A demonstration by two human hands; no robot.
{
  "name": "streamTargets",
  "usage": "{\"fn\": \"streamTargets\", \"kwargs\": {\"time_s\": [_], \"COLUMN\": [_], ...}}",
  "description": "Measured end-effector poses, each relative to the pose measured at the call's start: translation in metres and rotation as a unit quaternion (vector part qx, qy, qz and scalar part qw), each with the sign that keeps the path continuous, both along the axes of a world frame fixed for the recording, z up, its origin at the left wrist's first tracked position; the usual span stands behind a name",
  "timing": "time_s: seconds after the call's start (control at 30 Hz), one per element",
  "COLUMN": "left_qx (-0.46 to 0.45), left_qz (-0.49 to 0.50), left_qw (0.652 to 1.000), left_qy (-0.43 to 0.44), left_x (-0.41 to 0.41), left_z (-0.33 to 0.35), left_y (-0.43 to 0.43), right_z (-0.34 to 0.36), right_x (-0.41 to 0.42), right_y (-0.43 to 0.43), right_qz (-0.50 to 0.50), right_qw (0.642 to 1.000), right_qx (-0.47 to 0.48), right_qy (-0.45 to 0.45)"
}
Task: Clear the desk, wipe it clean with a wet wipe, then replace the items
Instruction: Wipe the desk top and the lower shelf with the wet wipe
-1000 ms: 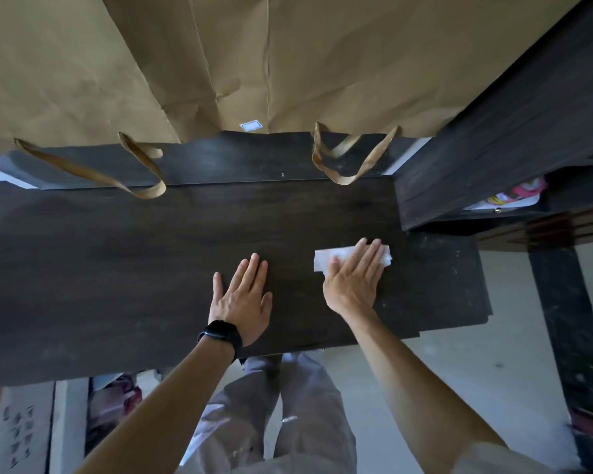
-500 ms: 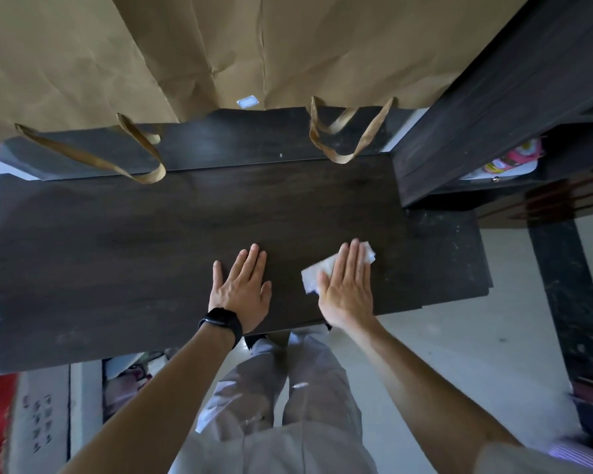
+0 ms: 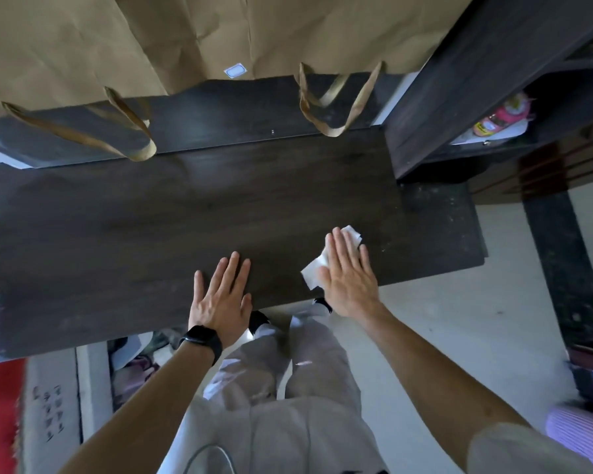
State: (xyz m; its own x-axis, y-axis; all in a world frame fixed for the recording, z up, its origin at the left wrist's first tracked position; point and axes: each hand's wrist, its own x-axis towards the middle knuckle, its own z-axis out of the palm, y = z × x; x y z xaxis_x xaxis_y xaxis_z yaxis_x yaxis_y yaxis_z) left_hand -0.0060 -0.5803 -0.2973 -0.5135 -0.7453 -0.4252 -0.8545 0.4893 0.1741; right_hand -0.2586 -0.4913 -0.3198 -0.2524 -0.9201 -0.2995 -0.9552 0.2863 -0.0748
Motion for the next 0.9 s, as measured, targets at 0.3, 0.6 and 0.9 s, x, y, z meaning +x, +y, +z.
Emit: {"fn": "streamTargets", "kwargs": {"time_s": [0.3, 0.6, 0.9], "left_qx": [-0.002, 0.004, -0.011], "left_qz": [0.030, 0.064, 0.098], "left_qw": [1.000, 0.998, 0.995], "left_qy": [-0.006, 0.012, 0.019], "left_x": [-0.010, -0.017, -0.048], "left_z": [-0.001, -0.003, -0.005], "left_y": [0.009, 0.013, 0.039], "right_z": [0.003, 0.006, -0.003], "right_x": [0.061, -0.026, 0.002], "right_y": [-0.037, 0.024, -0.011], "right_qz": [0.045, 0.067, 0.164], "right_qw": [0.994, 0.998, 0.986], "right_qx": [-0.015, 0.018, -0.004], "right_qy": [-0.095, 0.009, -0.024]}}
